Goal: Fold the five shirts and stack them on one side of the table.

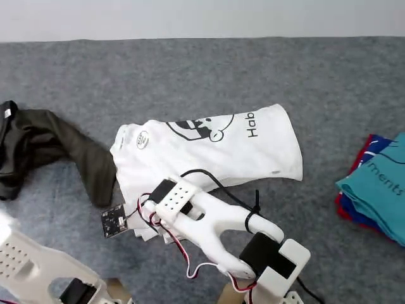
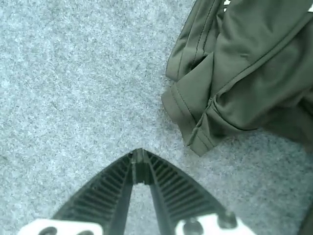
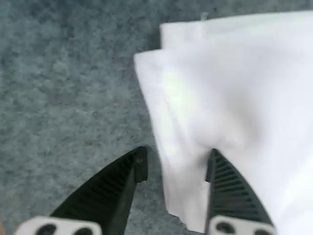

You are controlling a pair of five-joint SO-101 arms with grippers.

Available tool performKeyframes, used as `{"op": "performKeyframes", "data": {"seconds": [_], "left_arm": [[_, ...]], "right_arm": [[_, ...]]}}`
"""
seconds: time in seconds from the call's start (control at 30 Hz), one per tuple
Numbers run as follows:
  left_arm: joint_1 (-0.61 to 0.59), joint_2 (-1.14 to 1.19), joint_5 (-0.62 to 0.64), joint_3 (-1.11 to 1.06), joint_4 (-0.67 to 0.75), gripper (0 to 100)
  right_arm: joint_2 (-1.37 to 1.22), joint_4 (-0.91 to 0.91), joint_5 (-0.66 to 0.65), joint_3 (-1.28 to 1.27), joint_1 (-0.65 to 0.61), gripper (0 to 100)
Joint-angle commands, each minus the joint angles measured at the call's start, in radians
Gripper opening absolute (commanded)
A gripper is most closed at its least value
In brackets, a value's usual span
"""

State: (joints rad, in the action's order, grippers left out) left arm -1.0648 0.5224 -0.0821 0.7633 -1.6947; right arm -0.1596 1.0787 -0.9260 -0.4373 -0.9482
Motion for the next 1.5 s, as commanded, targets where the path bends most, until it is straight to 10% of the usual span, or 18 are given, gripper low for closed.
{"op": "performKeyframes", "data": {"seconds": [0.0, 1.47], "left_arm": [[-0.018, -0.011, -0.012, 0.004, 0.014, 0], [-0.012, -0.011, -0.012, 0.008, -0.014, 0]], "right_arm": [[0.027, -0.027, -0.011, -0.002, 0.007, 11.5], [-0.031, -0.077, -0.009, 0.330, 0.156, 1.0]]}}
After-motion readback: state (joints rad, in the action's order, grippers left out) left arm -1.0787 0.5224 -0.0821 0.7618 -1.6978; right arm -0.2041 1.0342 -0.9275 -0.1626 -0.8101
